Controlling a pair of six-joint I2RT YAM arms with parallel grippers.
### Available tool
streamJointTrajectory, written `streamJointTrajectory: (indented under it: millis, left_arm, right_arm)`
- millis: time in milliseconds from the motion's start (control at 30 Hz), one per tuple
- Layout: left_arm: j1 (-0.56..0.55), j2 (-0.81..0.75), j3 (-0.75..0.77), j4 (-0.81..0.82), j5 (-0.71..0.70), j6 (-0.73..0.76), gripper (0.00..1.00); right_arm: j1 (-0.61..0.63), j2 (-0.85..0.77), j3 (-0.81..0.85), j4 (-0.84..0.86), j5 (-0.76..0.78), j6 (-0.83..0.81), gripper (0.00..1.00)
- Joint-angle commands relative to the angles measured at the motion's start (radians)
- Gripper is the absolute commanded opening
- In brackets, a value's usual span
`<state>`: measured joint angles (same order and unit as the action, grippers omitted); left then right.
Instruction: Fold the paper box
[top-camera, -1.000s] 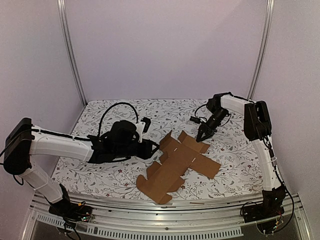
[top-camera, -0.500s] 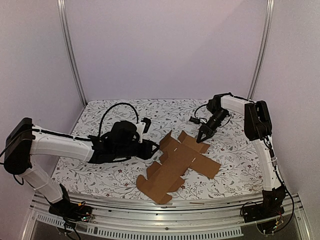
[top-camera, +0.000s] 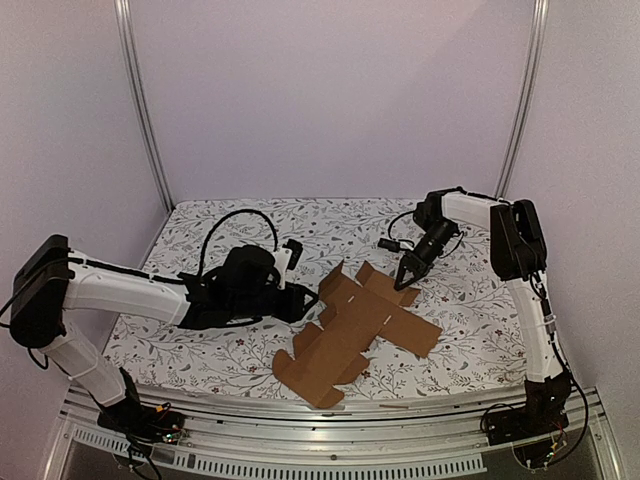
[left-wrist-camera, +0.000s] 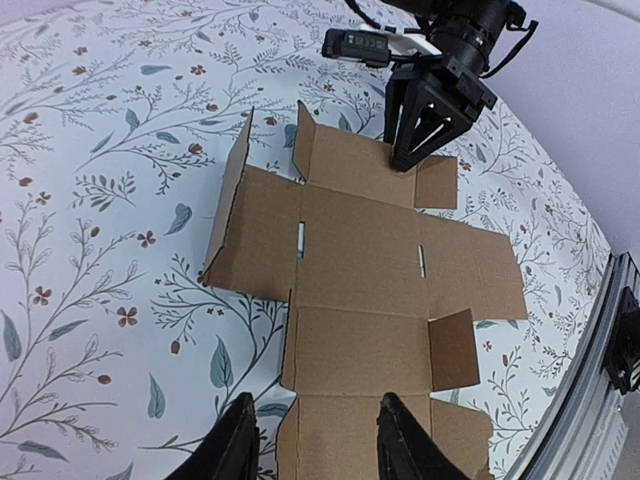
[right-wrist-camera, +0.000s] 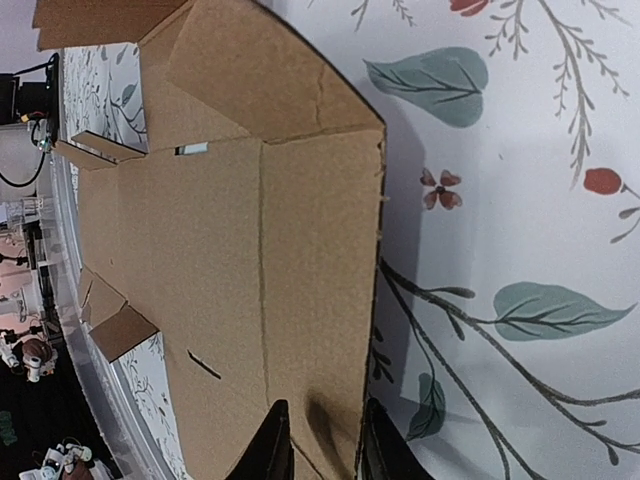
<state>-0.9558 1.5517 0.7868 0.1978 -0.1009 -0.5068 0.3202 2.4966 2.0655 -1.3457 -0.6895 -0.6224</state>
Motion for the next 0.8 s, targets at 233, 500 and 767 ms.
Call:
streamJointTrajectory:
  millis: [233,500,767]
  left_arm:
    - [-0.018,0.014,-0.030,0.024,0.005,-0.007,0.40]
    - [-0.018,-0.003,-0.045,0.018,-0.015,0.002,0.40]
    - [-0.018,-0.023,-0.058,0.013,-0.047,0.016,0.40]
  right_arm:
    - [0.014,-0.048,0.011,-0.272,-0.015,0.010,0.13]
    - [0.017,-0.064,0.005,-0.307,0.007,-0.012,0.07]
    - [0.040,-0.190,0.027,-0.168,0.280,0.038,0.00]
